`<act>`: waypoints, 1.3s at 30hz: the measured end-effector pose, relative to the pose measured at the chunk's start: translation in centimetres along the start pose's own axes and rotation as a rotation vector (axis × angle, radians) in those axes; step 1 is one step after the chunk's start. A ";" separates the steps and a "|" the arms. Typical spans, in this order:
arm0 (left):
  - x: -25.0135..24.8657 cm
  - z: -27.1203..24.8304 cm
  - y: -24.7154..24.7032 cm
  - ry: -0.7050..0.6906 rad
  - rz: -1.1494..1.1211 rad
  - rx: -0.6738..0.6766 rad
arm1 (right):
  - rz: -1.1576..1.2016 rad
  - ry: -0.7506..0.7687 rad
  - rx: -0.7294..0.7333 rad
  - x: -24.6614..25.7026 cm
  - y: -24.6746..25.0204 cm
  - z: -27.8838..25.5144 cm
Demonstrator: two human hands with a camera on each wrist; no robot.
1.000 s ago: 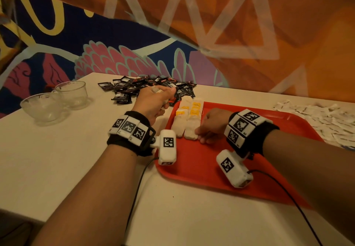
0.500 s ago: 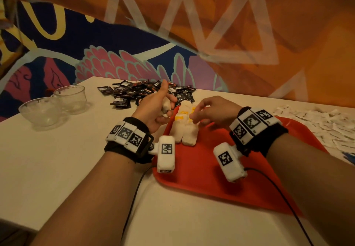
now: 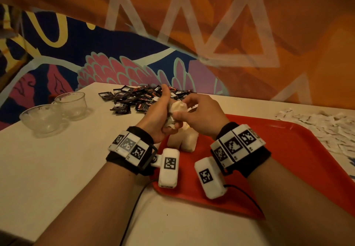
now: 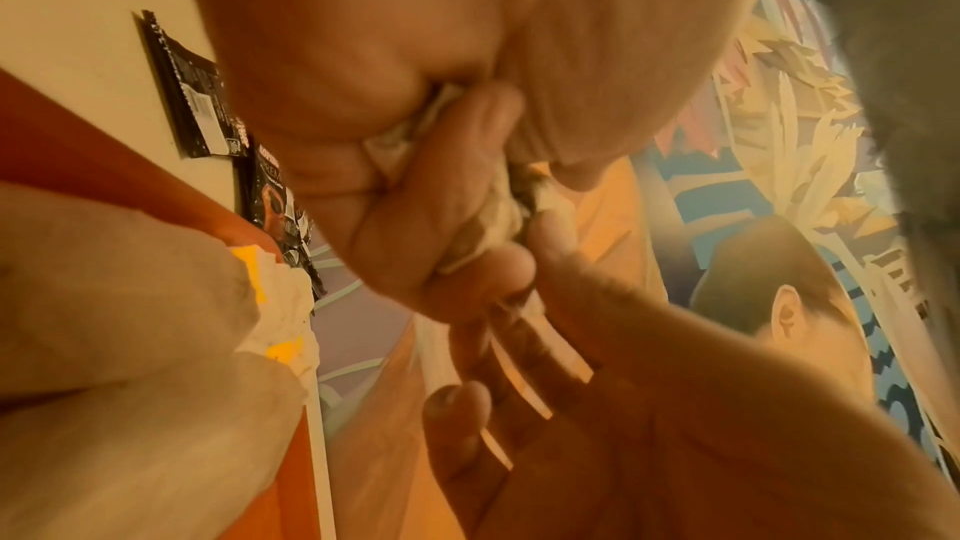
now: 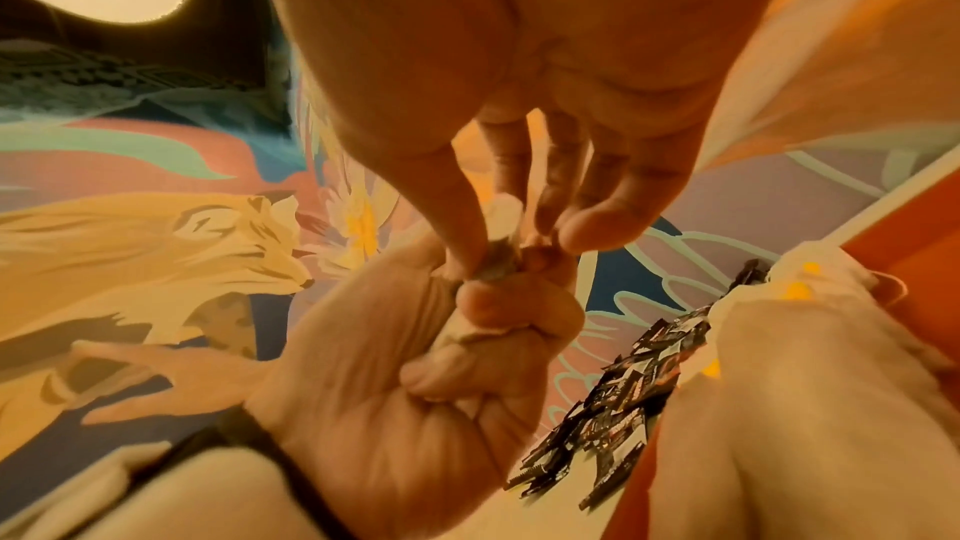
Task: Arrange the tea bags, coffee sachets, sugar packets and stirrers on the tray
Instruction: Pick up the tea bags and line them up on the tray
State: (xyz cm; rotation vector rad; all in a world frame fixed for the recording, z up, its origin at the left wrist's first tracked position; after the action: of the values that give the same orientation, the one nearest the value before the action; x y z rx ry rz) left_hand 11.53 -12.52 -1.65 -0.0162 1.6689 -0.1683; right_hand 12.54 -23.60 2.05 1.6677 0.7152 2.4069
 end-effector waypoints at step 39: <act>-2.7 -0.7 1.0 -0.420 0.458 -0.209 | 0.297 0.182 -0.188 -0.5 3.5 -0.3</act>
State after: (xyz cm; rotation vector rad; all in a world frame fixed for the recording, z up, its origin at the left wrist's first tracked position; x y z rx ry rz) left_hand 11.20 -11.12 0.98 0.1626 1.2265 0.3371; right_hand 13.05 -26.98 3.12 1.5915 0.2618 2.7544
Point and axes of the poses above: each hand's wrist, its own z-axis towards the middle knuckle, its own y-axis out of the back of the hand, x = y × z, the point moved 7 cm from there along z, towards the middle knuckle, and after that the axes turned 10 degrees about z, right-handed, at the moved point
